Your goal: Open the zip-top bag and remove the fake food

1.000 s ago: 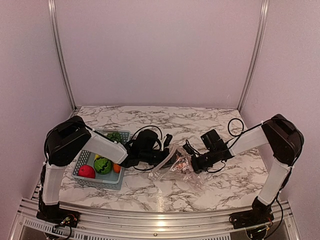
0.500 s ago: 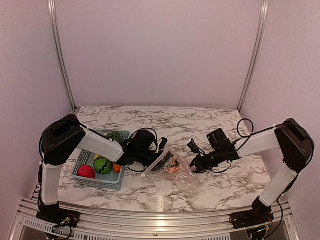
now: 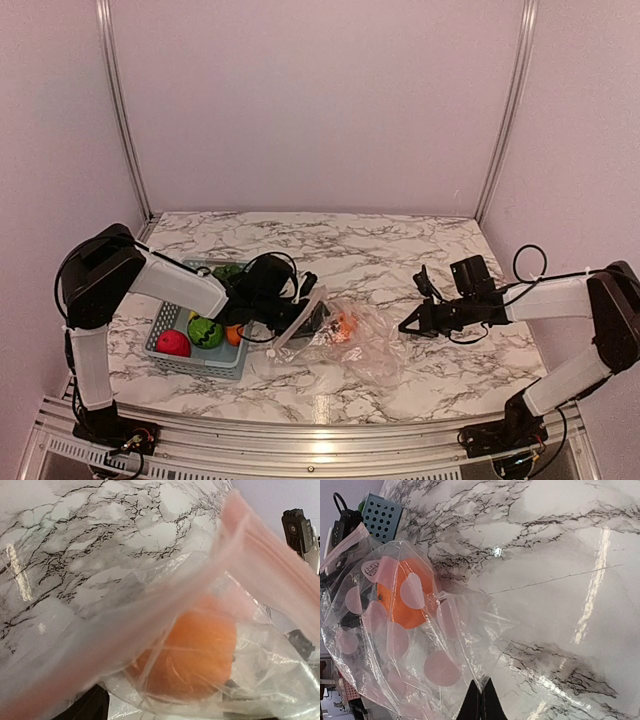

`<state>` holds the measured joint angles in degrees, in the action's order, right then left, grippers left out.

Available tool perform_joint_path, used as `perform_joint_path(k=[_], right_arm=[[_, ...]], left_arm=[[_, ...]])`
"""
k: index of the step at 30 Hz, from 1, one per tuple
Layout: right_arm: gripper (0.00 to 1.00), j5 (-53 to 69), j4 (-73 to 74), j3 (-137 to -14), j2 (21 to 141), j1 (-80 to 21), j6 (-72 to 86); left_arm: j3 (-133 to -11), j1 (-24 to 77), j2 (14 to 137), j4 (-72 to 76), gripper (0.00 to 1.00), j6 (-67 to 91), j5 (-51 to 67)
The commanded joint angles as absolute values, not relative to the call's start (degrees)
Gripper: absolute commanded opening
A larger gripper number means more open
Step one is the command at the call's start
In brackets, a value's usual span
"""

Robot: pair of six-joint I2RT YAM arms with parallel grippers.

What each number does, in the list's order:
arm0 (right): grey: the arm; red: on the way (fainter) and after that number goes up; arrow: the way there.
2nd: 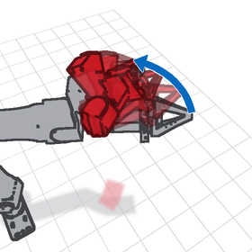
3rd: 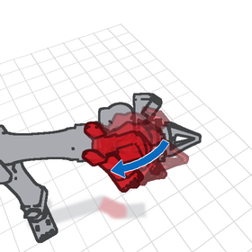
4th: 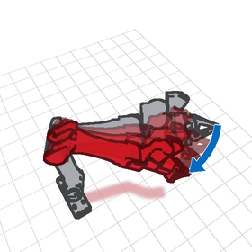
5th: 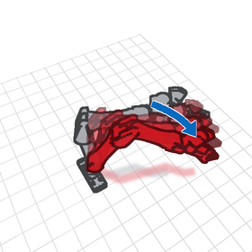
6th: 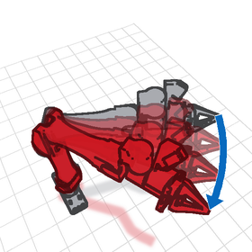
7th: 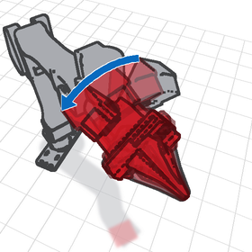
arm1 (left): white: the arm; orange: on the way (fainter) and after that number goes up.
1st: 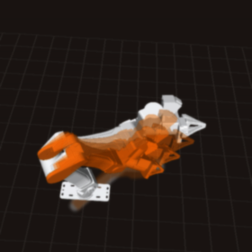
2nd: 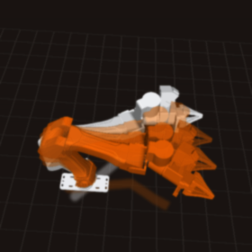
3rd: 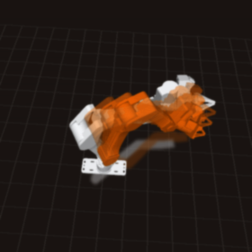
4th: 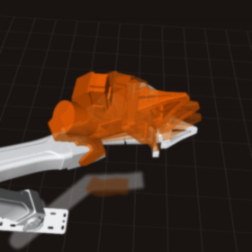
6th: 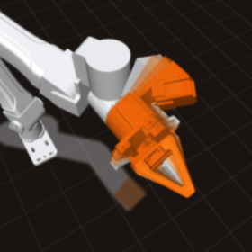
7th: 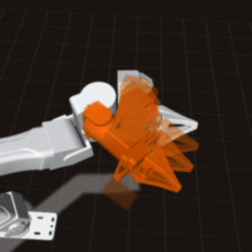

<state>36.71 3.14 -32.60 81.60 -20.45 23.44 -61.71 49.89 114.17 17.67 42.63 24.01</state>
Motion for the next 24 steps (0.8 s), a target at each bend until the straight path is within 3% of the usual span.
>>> perform_joint_path(k=[1,4,13,24], right_arm=[[0.00,35.2,4.4,-32.1,79.9,-19.4,24.4],[0.00,35.8,4.3,-32.2,80.1,-19.4,24.4],[0.00,38.1,3.9,-33.4,81.6,-19.8,24.0],[0.00,38.2,2.8,-34.9,82.7,-22.2,25.1]], left_arm=[[-60.4,49.4,113.3,10.7,0.76,40.8,20.2],[-60.6,49.6,112.9,12.3,0.74,40.0,21.0],[-67.6,52.8,112.7,11.3,0.98,35.6,20.9],[-87.8,56.2,125.5,-9.6,0.99,30.2,10.2]])
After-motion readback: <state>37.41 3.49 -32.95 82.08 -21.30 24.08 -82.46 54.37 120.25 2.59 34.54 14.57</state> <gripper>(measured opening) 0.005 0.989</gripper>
